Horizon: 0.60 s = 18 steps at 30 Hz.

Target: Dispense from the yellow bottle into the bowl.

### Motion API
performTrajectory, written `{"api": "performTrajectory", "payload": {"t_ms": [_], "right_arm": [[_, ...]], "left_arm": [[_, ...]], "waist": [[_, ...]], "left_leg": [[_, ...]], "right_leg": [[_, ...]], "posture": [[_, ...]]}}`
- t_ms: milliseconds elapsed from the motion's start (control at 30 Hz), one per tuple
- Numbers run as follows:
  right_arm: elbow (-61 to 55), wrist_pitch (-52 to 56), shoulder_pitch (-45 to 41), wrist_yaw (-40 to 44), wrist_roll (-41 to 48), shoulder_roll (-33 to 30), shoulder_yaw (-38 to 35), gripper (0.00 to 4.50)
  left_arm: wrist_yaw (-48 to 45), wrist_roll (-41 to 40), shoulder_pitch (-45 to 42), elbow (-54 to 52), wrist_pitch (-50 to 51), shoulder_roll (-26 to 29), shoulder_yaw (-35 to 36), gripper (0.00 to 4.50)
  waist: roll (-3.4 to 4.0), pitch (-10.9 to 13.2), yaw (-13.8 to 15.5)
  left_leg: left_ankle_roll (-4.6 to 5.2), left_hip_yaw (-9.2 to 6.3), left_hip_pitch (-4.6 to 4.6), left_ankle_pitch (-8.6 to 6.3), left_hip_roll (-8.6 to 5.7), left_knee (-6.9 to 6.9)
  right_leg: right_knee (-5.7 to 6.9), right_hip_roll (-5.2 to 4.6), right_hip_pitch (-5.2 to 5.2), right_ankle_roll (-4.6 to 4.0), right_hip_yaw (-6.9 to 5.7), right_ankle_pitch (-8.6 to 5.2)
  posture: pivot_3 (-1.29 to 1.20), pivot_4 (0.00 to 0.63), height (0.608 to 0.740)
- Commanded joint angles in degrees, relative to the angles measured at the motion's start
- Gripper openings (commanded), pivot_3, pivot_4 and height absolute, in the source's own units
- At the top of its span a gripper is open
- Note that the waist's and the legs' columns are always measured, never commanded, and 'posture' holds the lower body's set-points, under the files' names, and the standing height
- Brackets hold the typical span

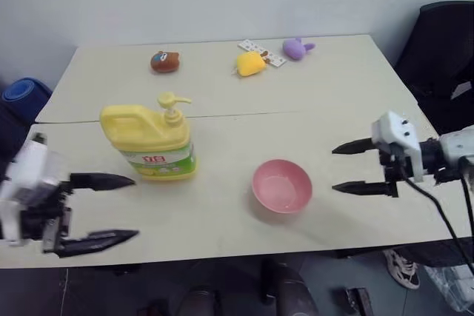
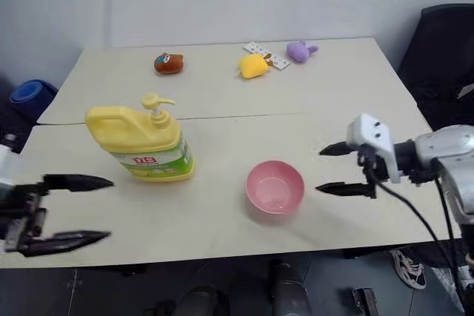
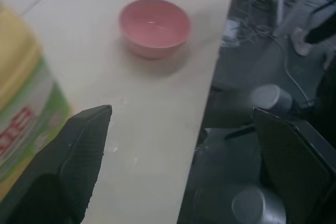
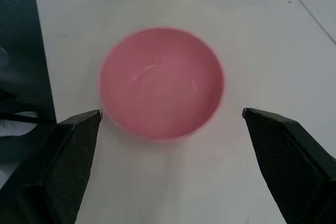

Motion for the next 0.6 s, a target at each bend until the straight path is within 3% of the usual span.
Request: {"api": "performTrajectory", "payload": {"t_ms": [33,167,300,533,600], "right_arm": [[-10.01,3.8,3.34,-4.35,1.8,1.05,1.52,4.47],[-16.6,-0.61,7.8,-8.24,-1.51,3.64,5.68,4.47],[-16.54,-2.3,7.33,-14.03,-6.19,7.63,11.01,4.47],[-11.33,-11.66,6.87,-20.2,-18.49,14.04,22.04,4.47],[-9.57,-11.28,6.29,-22.38,-20.02,16.21,22.68,4.1]], "left_arm": [[3.46,-0.72,-3.82,-4.45,-1.47,-0.1,-6.49,4.5],[4.93,0.66,-7.37,-4.2,-1.62,-0.19,-13.55,4.5],[4.75,6.99,-8.57,-3.62,-6.36,-0.52,-18.84,4.5],[7.65,5.36,-14.86,-3.88,-4.76,-1.28,-24.08,4.5],[8.15,4.96,-15.44,-4.04,-4.27,-1.26,-24.17,4.5]], "waist": [[-0.02,-0.01,0.09],[-0.04,-0.02,0.13],[-0.16,-0.04,-0.06],[-0.44,-0.11,0.0],[-0.48,-0.12,-0.04]], "left_leg": [[0.0,0.02,0.0,0.0,-0.06,0.03],[-0.09,0.06,0.03,0.02,-0.09,0.06],[-0.12,0.21,0.27,0.01,-0.04,0.05],[-0.19,0.4,0.56,-0.03,0.05,0.02],[-0.19,0.44,0.59,-0.04,0.04,0.03]], "right_leg": [[0.03,0.04,0.0,0.0,0.02,0.0],[0.07,0.26,0.01,-0.06,0.2,0.01],[0.06,0.46,0.05,-0.13,0.48,0.07],[0.12,0.66,0.12,-0.19,0.78,0.04],[0.18,0.66,0.12,-0.19,0.8,0.04]], "posture": [[0.0,0.15,0.74],[0.0,0.15,0.74],[0.0,0.15,0.74],[0.0,0.15,0.74],[0.0,0.15,0.74]]}}
